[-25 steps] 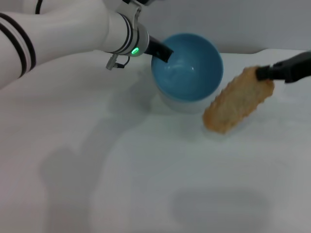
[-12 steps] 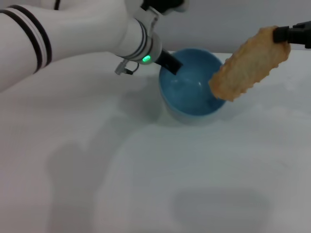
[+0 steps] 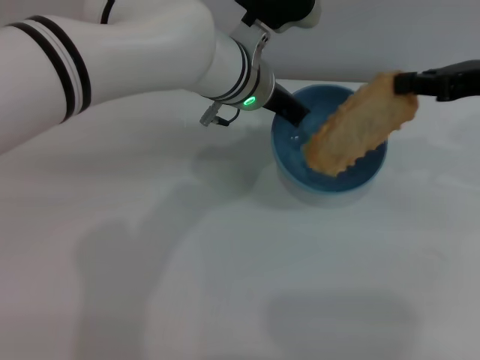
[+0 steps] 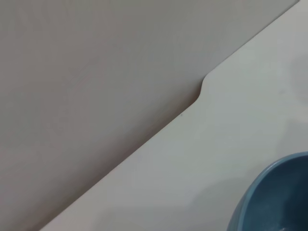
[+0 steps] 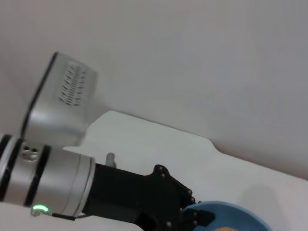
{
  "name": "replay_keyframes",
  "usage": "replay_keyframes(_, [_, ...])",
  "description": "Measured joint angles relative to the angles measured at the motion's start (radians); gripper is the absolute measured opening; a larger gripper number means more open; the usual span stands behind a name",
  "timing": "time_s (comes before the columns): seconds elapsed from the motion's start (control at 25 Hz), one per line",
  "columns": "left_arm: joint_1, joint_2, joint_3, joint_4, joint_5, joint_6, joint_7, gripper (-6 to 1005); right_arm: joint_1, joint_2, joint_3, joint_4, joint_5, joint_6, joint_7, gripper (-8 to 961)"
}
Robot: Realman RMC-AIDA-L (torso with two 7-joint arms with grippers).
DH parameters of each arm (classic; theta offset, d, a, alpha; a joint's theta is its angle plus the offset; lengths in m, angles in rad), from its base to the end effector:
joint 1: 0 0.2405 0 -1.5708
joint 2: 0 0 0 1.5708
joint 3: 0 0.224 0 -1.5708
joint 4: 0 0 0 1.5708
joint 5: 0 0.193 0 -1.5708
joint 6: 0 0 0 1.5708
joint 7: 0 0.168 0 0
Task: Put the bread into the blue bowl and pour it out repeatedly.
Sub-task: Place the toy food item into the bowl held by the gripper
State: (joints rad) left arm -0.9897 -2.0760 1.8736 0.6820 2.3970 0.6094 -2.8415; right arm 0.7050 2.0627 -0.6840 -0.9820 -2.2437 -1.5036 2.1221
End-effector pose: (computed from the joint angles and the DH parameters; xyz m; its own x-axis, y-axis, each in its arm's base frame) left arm -0.1174 0.4104 -0.1083 0.8607 0.5070 0.0460 0.4348 -0.6851 -0.5845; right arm 0.1746 0.3748 0.0435 0.6633 -0.6256 -0.4107 -0.7312 -0.6585 -0.1779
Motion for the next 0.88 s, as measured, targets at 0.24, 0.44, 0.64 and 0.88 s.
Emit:
replay_keyframes(0.24, [0.007,0.002,0.002,0.0,-0.002,-0.019,0.001,-1,0.0,0.0,-0.009,0.075,0.025,0.046,-0.073,87])
replay_keyframes(0.44, [0.028,0.003,0.003,0.008,-0.003,-0.04,0.001,-1,-0.022,0.001,-0.007,0.086,0.057,0.08,-0.103,144])
replay_keyframes(0.64, [0.036,0.004,0.004,0.005,-0.003,-0.058,0.001,-1,-0.063,0.004,-0.006,0.084,0.102,0.182,-0.162,251])
replay_keyframes(0.88, [0.044,0.003,0.004,-0.006,-0.003,-0.089,0.001,-1,-0.16,0.01,-0.005,0.203,0.315,0.394,-0.621,397])
